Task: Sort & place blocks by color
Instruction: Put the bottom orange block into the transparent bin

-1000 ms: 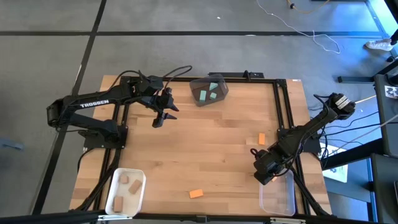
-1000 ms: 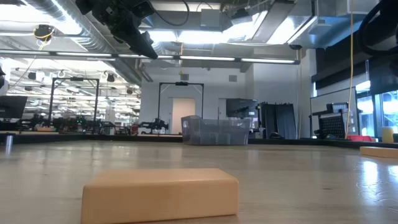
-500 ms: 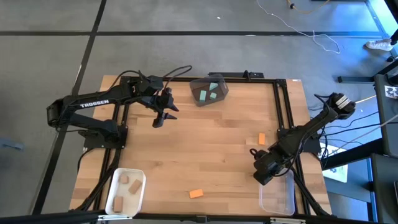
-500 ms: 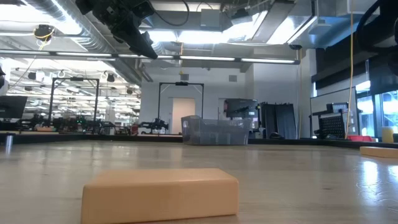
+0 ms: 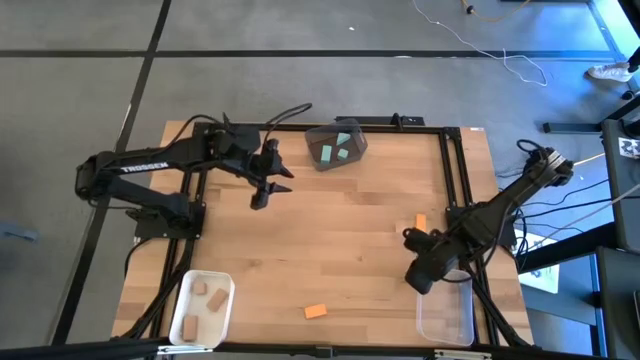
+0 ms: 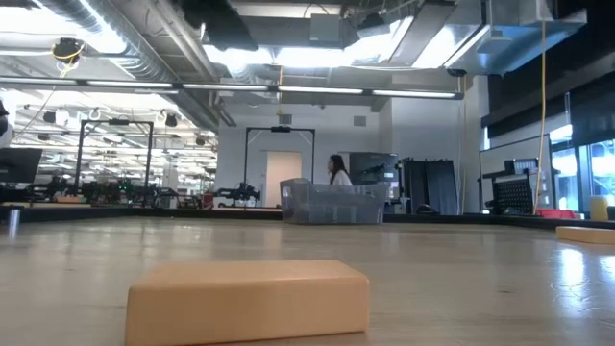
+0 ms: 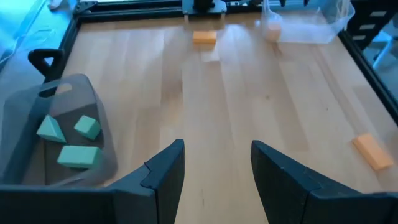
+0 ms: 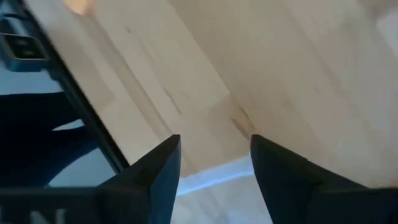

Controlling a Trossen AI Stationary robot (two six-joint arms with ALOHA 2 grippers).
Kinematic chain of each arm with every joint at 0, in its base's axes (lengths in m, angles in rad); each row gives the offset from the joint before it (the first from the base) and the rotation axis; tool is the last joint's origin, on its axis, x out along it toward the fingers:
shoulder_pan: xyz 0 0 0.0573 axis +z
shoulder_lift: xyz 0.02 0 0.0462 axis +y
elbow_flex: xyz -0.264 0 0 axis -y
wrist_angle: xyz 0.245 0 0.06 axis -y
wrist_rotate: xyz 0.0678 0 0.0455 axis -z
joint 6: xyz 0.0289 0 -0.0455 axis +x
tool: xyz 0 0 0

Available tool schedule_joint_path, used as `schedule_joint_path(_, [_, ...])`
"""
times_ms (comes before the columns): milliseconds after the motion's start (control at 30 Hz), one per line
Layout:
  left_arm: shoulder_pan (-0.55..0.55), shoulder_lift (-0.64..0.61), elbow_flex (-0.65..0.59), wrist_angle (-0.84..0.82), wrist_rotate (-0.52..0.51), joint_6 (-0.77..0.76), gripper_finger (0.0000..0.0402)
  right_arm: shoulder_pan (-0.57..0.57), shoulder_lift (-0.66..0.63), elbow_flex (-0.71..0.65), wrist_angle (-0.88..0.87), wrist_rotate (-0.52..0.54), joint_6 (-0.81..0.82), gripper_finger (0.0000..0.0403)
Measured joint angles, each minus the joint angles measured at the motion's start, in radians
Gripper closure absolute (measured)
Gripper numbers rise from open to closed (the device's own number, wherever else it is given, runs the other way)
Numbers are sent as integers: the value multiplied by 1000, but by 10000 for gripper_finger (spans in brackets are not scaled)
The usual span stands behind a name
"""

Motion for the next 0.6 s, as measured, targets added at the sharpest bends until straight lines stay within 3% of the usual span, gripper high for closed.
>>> schedule_joint_path(367, [-242, 12, 16, -26, -173, -221, 230, 0, 0, 156, 1, 254, -313, 208])
schedule_joint_path(600, [-432, 11, 17, -42, -294, -314, 233, 0, 0, 205, 27, 327, -348, 208])
